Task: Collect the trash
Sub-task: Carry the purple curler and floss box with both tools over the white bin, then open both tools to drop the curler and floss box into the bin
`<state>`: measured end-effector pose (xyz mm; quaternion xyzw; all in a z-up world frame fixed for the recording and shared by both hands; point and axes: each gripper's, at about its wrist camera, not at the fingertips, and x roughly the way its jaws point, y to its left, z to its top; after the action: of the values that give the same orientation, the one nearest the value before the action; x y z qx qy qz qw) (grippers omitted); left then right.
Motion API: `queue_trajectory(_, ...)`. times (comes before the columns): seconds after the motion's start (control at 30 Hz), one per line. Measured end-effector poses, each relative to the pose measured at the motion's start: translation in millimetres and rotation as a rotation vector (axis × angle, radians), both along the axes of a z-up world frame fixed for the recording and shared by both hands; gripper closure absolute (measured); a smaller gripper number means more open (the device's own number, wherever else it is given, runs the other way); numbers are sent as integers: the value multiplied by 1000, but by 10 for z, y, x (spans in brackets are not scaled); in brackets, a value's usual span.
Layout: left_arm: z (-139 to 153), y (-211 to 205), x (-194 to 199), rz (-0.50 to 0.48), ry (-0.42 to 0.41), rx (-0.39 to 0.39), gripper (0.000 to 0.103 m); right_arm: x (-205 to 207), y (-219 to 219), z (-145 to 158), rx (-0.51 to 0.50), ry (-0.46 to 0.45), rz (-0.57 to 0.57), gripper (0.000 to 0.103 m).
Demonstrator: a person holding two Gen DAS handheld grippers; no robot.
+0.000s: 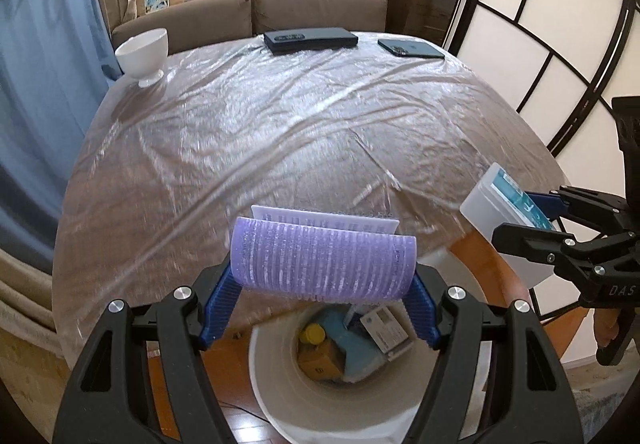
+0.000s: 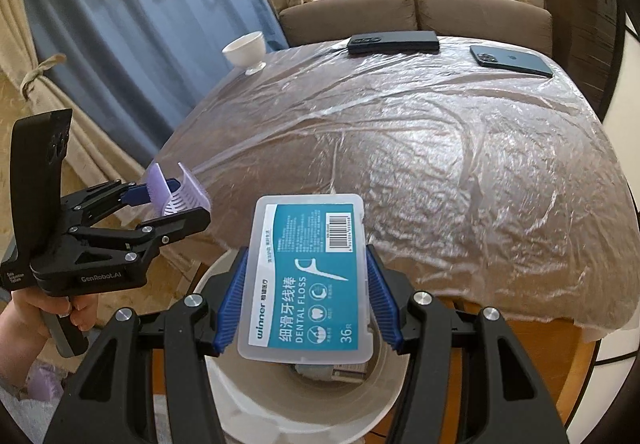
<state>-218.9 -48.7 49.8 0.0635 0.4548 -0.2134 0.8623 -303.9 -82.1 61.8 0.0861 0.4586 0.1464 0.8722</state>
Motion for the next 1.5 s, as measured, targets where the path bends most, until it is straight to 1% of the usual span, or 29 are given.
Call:
queue_trajectory(0.17,-62,6,-172,-4,32,1,31,-133,43,-39,1,17,37,48)
queue_trajectory(0.37,-144,-27,-372,-24,52,16,31,-238,94,-105,-2,37,69,48)
queue_trajectory(0.67,-316,-66,-491,-41,92,35,31,-236,105,-227,-10,88,97,48)
queue_trajectory(0.87,-464,-105,-513,-51,125,51,31,-202,116,-342,-16,120,99,48)
queue_trajectory(1.17,-772,-119,-482,-49,184,85,31,-135,129,-507,-23,167,84,48)
queue_trajectory(1.37,-966,-122,-446,-49,220,103,31,-55,158,-565,-39,182,86,48)
queue_trajectory(1.5,-1034,-117,-414,-48,228,111,31,-17,179,-612,-39,190,83,48)
